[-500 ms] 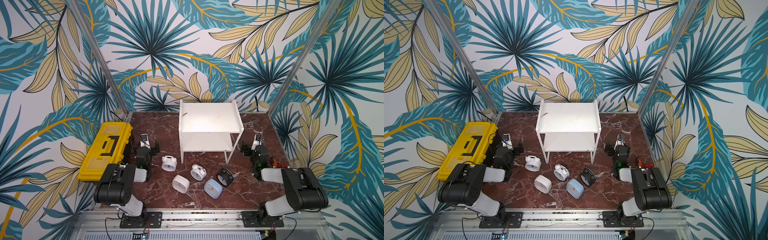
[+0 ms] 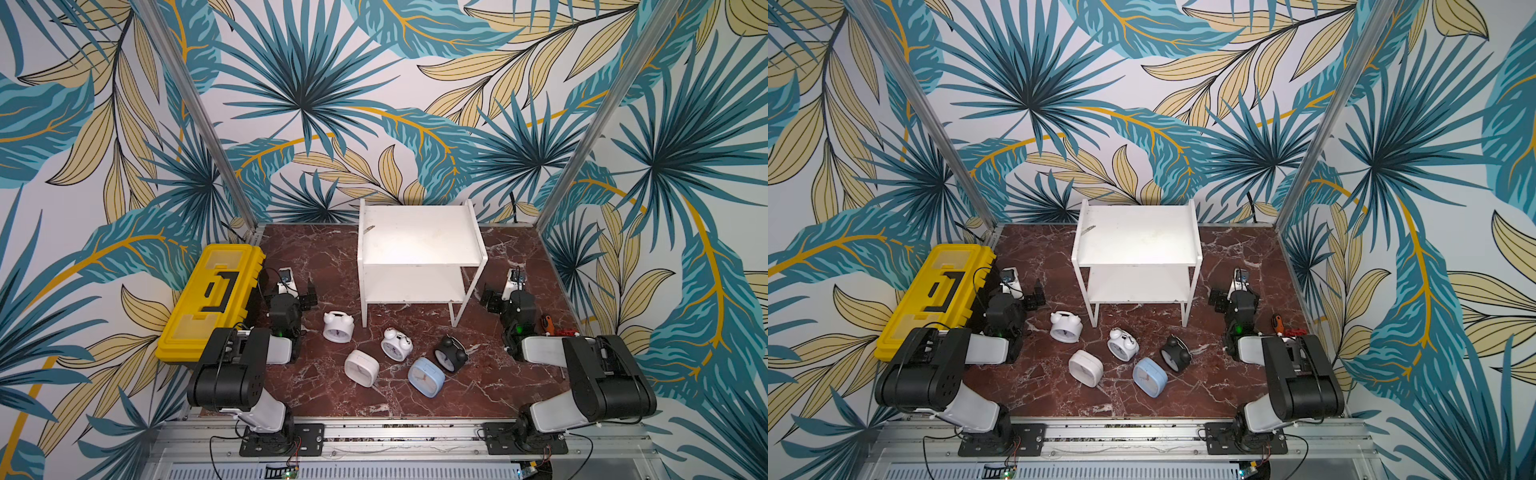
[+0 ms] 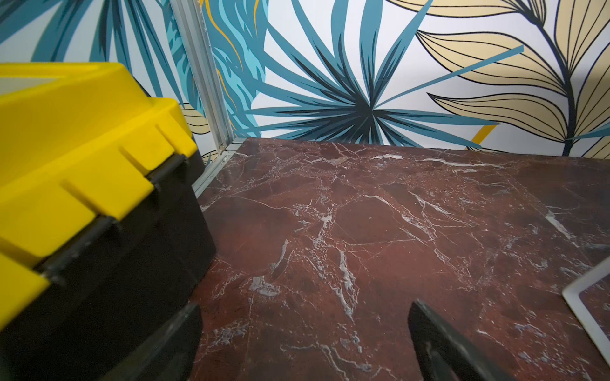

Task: Place the alarm clocks on the shelf by style
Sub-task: Pick up the alarm from the center of the board.

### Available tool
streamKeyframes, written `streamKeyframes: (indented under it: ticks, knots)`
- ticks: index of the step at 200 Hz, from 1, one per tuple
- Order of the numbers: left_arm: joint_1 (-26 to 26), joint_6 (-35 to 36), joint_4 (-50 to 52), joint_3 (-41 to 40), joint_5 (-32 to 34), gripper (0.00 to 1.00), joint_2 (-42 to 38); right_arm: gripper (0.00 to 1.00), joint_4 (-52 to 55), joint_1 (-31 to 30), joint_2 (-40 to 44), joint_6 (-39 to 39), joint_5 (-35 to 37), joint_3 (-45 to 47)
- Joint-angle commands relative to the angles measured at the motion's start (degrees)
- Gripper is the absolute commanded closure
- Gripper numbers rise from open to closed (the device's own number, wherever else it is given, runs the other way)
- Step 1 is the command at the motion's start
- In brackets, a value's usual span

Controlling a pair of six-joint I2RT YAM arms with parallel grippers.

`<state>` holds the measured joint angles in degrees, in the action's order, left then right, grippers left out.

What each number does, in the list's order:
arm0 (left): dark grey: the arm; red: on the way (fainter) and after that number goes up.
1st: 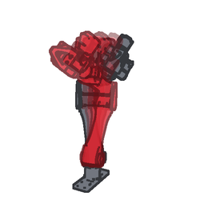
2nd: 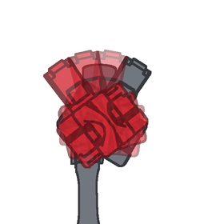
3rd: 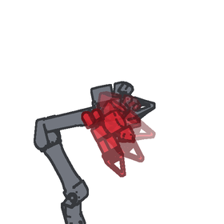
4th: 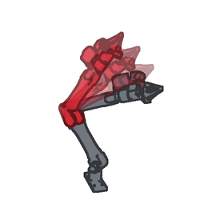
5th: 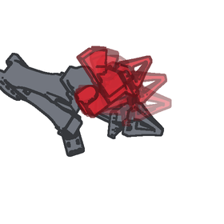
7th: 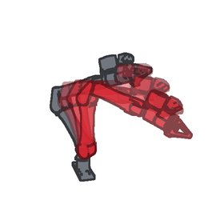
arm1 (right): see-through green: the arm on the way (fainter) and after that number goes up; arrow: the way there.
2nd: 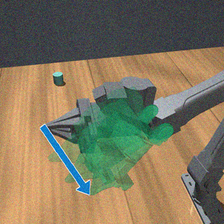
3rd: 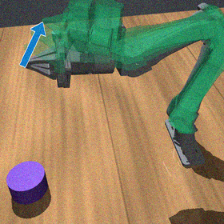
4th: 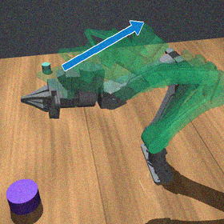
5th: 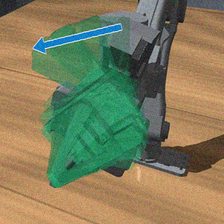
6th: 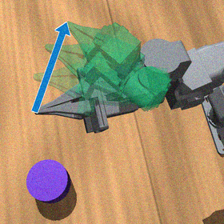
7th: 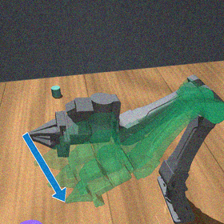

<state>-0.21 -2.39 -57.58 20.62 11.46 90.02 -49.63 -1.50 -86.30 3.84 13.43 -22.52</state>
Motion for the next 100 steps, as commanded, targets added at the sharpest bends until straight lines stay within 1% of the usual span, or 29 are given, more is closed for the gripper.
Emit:
streamKeyframes:
  ticks: [1, 7, 13, 19, 27, 34, 38, 39, 43, 52, 61, 68, 75, 81, 88, 92, 100]
  knots:
    - [-0.5, -0.4, 0.3, 0.0, 0.1, 0.00, -1.1, 0.01, 6.0, -0.6, 6.1, 0.8, 7.1, -2.2]
    - [-0.4, -0.9, 3.5, 0.7, 1.9, 0.00, -3.9, 0.01, 17.6, -0.5, 10.3, 3.8, 10.8, -5.2]
    - [-0.5, -1.8, 9.3, 2.0, 3.8, 0.00, -8.3, 0.01, 28.5, -0.5, 14.1, 7.3, 13.9, -10.3]
    - [-0.5, -3.1, 17.3, 4.2, 6.7, 0.00, -12.8, 0.00, 38.3, -0.6, 16.9, 11.6, 15.7, -15.3]
    - [-0.4, -5.2, 25.8, 7.2, 11.9, 0.00, -18.1, 0.01, 55.5, -0.5, 19.8, 18.0, 14.9, -22.9]
    - [-0.4, -8.8, 31.9, 9.6, 17.1, 0.00, -22.5, 0.01, 66.8, -0.5, 21.1, 21.7, 13.2, -27.6]
    - [-0.5, -11.9, 37.4, 11.1, 19.6, 0.00, -25.2, 0.01, 70.4, -0.5, 21.9, 24.9, 12.5, -28.5]
    - [-0.5, -12.8, 37.4, 11.5, 20.1, 0.00, -25.9, 0.01, 71.0, -0.5, 22.1, 25.6, 12.2, -28.5]
    - [-0.6, -16.5, 44.9, 13.3, 21.5, 0.00, -28.5, 0.01, 72.4, -0.5, 23.0, 28.0, 11.3, -28.0]
    - [-0.7, -23.7, 56.1, 16.7, 22.3, 0.00, -33.3, 0.01, 73.8, -0.2, 25.1, 33.1, 9.4, -25.7]
    - [-0.5, -30.2, 65.3, 19.5, 20.3, 0.00, -36.5, 0.01, 77.2, 1.0, 26.8, 36.2, 5.6, -25.4]
    - [-0.1, -33.1, 70.5, 21.1, 17.4, 0.00, -38.2, 0.01, 81.1, 1.0, 27.7, 37.8, 4.3, -26.5]
    - [1.2, -35.1, 75.4, 22.3, 15.6, 0.00, -39.5, 0.06, 84.1, 0.6, 28.6, 38.2, 2.4, -27.2]
    - [3.1, -36.4, 77.5, 22.7, 14.6, 0.00, -40.3, 0.12, 85.7, -0.5, 29.5, 38.0, 1.8, -27.8]
    - [5.7, -37.0, 79.5, 22.8, 13.9, 0.00, -41.1, 0.26, 89.0, -2.3, 30.5, 37.6, 2.6, -28.8]
    - [7.3, -37.3, 80.9, 23.0, 13.5, 0.00, -41.4, 0.36, 90.9, -3.3, 31.0, 37.3, 3.6, -29.4]
    - [10.6, -37.7, 83.2, 23.3, 12.8, 0.00, -41.8, 0.46, 94.7, -6.5, 32.1, 37.1, 5.4, -30.7]
